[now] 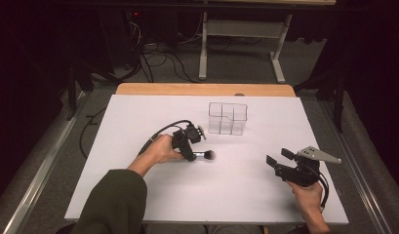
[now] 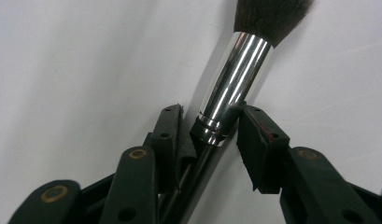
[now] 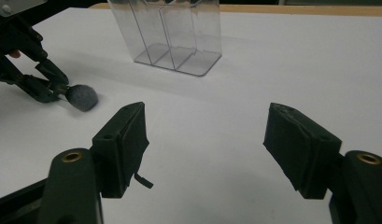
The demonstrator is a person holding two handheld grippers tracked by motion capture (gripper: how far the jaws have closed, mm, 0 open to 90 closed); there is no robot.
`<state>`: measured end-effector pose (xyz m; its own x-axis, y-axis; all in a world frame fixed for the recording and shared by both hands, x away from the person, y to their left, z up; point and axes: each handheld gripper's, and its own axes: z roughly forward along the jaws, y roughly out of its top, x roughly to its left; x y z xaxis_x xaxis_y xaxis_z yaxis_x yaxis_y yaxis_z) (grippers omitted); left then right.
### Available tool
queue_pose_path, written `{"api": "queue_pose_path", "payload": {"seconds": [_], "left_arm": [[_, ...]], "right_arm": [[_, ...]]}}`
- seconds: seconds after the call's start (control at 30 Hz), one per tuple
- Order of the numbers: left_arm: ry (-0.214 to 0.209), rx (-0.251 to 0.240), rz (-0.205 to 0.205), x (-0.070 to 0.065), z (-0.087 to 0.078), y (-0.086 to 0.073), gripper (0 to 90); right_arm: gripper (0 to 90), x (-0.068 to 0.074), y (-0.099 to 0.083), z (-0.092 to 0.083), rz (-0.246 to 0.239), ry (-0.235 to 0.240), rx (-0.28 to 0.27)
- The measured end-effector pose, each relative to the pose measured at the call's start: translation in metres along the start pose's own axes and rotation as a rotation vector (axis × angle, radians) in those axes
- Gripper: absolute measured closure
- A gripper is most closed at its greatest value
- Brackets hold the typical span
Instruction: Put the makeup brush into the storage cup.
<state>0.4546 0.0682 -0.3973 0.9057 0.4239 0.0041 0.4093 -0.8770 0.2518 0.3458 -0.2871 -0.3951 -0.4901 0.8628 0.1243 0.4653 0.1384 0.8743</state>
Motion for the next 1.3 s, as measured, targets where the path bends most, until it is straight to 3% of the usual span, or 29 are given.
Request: {"api": "queue_pose_path", "payload": {"seconds": [0.57,0.87,1.1,1.3], "left_arm": [[0.015,-0.015,-0.036,-0.003,0.001,0.003,70.2],[0.015,-0.013,-0.049,-0.003,0.001,0.003,69.5],[0.018,-0.014,-0.063,-0.003,0.000,-0.002,62.6],[0.021,-0.011,-0.078,-0.001,-0.003,-0.011,67.0]], "right_arm": [[31.7,0.000,0.000,0.000,-0.001,0.001,0.002],[31.7,0.001,0.000,0.000,0.000,0.000,0.003],[31.7,0.000,0.000,0.000,-0.004,-0.002,0.001],[31.7,0.000,0.000,0.000,-0.002,-0.002,0.001]]}}
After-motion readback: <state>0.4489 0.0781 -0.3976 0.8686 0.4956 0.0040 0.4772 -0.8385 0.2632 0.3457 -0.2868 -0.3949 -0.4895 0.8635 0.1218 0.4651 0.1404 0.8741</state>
